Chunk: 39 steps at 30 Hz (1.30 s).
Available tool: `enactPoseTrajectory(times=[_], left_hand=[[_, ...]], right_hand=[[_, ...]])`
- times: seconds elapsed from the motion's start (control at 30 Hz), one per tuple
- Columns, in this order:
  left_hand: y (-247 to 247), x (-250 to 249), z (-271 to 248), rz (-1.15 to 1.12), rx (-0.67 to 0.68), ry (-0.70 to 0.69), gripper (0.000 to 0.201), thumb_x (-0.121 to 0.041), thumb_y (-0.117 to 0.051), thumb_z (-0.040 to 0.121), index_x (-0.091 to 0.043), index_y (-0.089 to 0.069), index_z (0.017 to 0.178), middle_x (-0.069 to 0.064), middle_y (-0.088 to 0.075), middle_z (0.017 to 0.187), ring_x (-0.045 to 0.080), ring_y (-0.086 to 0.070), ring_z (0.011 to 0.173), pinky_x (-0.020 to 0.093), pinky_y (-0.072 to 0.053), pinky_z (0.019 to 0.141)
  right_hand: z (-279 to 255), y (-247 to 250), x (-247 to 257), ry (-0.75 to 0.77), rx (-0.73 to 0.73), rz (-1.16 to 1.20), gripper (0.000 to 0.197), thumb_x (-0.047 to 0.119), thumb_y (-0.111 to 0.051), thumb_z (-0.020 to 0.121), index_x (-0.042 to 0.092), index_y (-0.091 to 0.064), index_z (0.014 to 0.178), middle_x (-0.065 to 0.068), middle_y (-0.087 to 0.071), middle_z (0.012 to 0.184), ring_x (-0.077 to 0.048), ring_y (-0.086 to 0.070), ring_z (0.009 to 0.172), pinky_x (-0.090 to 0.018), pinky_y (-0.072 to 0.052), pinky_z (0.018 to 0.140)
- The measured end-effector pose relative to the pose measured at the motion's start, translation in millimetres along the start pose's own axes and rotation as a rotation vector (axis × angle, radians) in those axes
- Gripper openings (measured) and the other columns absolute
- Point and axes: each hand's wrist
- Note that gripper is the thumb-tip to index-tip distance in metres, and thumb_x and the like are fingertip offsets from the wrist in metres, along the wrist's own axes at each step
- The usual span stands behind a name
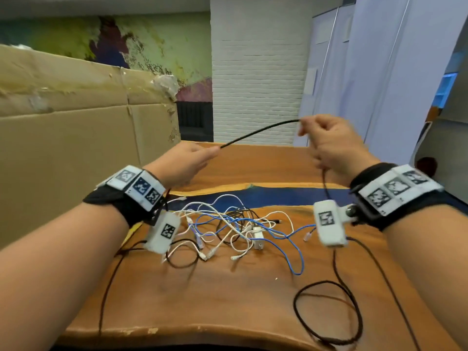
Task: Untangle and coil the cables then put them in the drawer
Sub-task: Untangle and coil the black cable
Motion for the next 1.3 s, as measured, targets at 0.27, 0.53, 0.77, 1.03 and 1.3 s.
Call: enactPoseTrajectory(times=[0.27, 0.53, 0.77, 1.03, 1.3], left_hand=[[11, 30, -3, -0.213, -0.215, 0.095, 0.035, -0.036, -0.055, 0.103, -0.015, -0.055, 0.074, -0.003, -0.040, 0.058, 0.016, -0.040, 0.046, 0.037, -0.047, 0.058], [-51, -69, 3, 0.092, -0.002, -0.256, 0.023, -0.038, -0.058, 0.101, -0.025, -0.072, 0.089, -0.008, -0.050, 0.064, 0.006, -0.040, 0.050, 0.022, -0.035, 0.050], [-57, -65, 5, 0.038, -0.007, -0.186, 0.038, -0.046, -0.058, 0.099, -0.014, -0.063, 0.079, -0.009, -0.047, 0.057, 0.006, -0.038, 0.044, 0.024, -0.033, 0.045], [-55, 0, -8, -0.224, 0.104, 0.068, 0.044, -0.046, -0.053, 0.102, -0.019, -0.050, 0.067, 0.000, -0.030, 0.057, 0.017, -0.023, 0.050, 0.025, -0.021, 0.048], [-77, -25, -2, -0.554, 0.058, 0.045, 0.039, -0.030, -0.051, 0.104, -0.020, -0.054, 0.066, -0.008, -0.031, 0.053, 0.012, -0.021, 0.046, 0.024, -0.017, 0.042]], right_hand=[[0, 90, -47, -0.194, -0.128, -0.658, 0.025, 0.026, -0.059, 0.101, 0.010, -0.075, 0.114, 0.000, -0.067, 0.075, -0.019, -0.055, 0.060, -0.020, -0.042, 0.053], [-40, 3, 0, 0.029, 0.358, -0.399, 0.087, 0.011, -0.068, 0.089, 0.036, -0.023, 0.159, -0.004, -0.056, 0.146, -0.019, -0.063, 0.121, -0.029, -0.053, 0.095], [-43, 7, 7, -0.054, 0.163, 0.083, 0.019, 0.008, -0.057, 0.102, 0.018, -0.066, 0.115, 0.010, -0.046, 0.054, -0.009, -0.029, 0.040, -0.018, -0.026, 0.037], [-45, 111, -54, -0.141, -0.146, -0.364, 0.019, 0.020, -0.059, 0.103, 0.021, -0.079, 0.100, 0.005, -0.063, 0.071, -0.003, -0.035, 0.038, -0.018, -0.031, 0.039], [-68, 129, -118, -0.338, -0.014, -0.851, 0.023, 0.020, -0.056, 0.102, 0.034, -0.073, 0.108, -0.001, -0.072, 0.124, -0.025, -0.062, 0.117, -0.035, -0.048, 0.094]])
Point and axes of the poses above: each hand's wrist, its own z-axis towards the middle knuckle, its own y-axis out of the back of the hand, x = y × z
